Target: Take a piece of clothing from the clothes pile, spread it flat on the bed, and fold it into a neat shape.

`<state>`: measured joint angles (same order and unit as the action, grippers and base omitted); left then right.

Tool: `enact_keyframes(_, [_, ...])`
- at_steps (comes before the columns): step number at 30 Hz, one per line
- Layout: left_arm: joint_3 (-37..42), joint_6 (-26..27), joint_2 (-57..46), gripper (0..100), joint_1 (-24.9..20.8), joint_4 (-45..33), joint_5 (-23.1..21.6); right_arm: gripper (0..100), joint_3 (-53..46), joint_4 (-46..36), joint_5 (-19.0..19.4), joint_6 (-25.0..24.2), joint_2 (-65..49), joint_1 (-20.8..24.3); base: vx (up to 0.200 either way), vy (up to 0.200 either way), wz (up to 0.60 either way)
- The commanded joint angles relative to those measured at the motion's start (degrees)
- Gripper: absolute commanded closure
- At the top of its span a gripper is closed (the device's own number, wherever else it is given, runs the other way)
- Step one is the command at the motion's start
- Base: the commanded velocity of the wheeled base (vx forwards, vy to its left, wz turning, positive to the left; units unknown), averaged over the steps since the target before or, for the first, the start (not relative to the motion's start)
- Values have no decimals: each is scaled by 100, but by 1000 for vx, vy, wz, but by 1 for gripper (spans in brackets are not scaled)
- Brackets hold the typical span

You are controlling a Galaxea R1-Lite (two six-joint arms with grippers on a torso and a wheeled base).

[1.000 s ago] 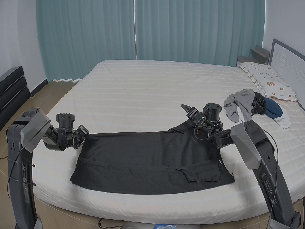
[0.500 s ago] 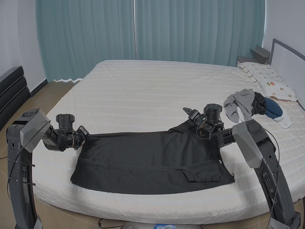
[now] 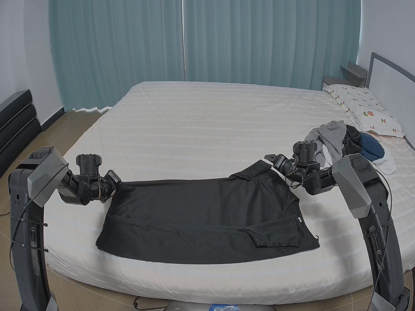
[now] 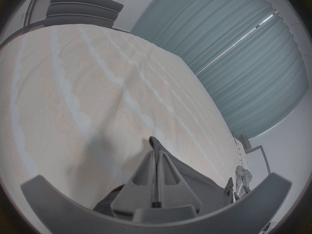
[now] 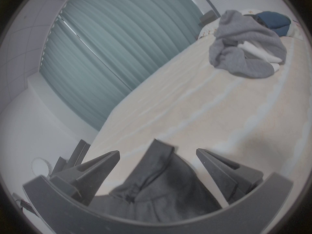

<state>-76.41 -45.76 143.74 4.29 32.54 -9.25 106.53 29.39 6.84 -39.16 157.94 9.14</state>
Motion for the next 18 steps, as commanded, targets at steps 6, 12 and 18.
enact_keyframes(6, [3,6,5,100,2,-2,-6,0,-159,40,151,57,26,-27,0,0,0])
enact_keyframes(12, [12,6,5,100,2,-2,-6,0,87,-4,160,40,176,-18,0,0,0])
enact_keyframes(18, [12,6,5,100,2,-2,-6,0,166,-12,160,48,299,0,0,0,0])
